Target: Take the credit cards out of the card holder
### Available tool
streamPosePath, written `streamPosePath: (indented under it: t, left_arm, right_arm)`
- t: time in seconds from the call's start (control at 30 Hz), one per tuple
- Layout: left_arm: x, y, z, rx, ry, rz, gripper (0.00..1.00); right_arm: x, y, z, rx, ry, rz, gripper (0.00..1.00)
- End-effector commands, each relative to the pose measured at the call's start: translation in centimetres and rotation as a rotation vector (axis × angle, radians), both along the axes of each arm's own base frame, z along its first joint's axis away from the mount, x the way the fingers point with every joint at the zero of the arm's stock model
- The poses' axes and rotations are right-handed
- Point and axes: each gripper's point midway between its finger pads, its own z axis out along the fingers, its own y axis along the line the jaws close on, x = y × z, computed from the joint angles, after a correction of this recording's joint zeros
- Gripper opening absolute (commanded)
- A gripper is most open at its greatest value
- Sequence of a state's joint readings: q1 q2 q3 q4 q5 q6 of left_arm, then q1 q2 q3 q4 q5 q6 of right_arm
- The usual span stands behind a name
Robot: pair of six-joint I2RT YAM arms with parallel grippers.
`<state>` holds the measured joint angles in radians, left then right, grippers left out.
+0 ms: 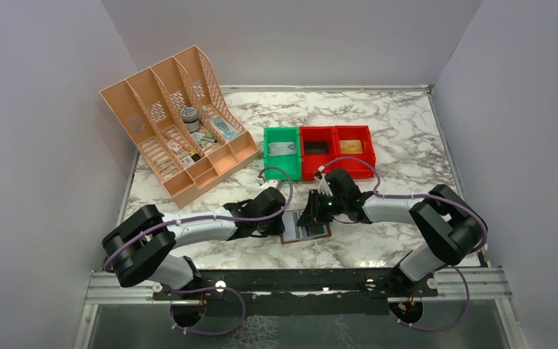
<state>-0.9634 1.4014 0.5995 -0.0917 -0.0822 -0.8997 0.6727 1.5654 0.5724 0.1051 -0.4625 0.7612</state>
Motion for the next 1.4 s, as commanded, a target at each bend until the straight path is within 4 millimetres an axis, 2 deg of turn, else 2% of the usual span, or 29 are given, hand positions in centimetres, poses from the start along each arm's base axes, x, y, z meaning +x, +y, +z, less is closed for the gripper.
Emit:
streamPosePath:
  t: [0.0, 0.2, 0.4, 0.6, 0.77, 0.83, 0.97, 1.13, 1.37]
  left_arm:
    - [-0.2, 0.6, -1.0, 0.054, 0.015, -0.009, 0.09]
    - [-0.3, 0.8, -1.0, 0.058, 0.015, -0.006, 0.08]
    - [-0.3, 1.6, -1.3, 0.092, 0.011, 0.005, 0.08]
    - [-0.2, 1.7, -1.6, 0.105, 0.011, 0.012, 0.06]
    - [-0.2, 2.1, -1.7, 0.118, 0.01, 0.019, 0.06]
    - [-0.2, 2.2, -1.8, 0.121, 0.009, 0.021, 0.06]
    - [-0.2, 2.0, -1.8, 0.1, 0.007, 0.022, 0.06]
    - [0.0, 1.7, -1.4, 0.086, -0.001, 0.025, 0.06]
    - [-0.2, 1.9, -1.0, 0.076, -0.006, 0.027, 0.07]
  right_arm:
    - [-0.4, 0.1, -0.4, -0.003, 0.014, 0.036, 0.18]
    - [-0.7, 0.4, 0.1, 0.045, 0.053, -0.006, 0.06]
    - [-0.4, 0.3, 1.3, 0.072, 0.025, 0.0, 0.01]
    - [-0.7, 0.3, 2.0, 0.133, 0.041, 0.068, 0.01]
    - [-0.2, -1.3, 1.7, 0.123, 0.03, 0.058, 0.01]
    - [-0.4, -1.0, 2.5, 0.155, 0.0, 0.118, 0.01]
    - [-0.7, -1.0, 2.2, 0.136, 0.02, 0.176, 0.01]
    - [-0.7, -0.9, 1.8, 0.143, 0.053, 0.145, 0.03]
    - [-0.1, -1.3, 0.9, 0.136, 0.102, 0.004, 0.05]
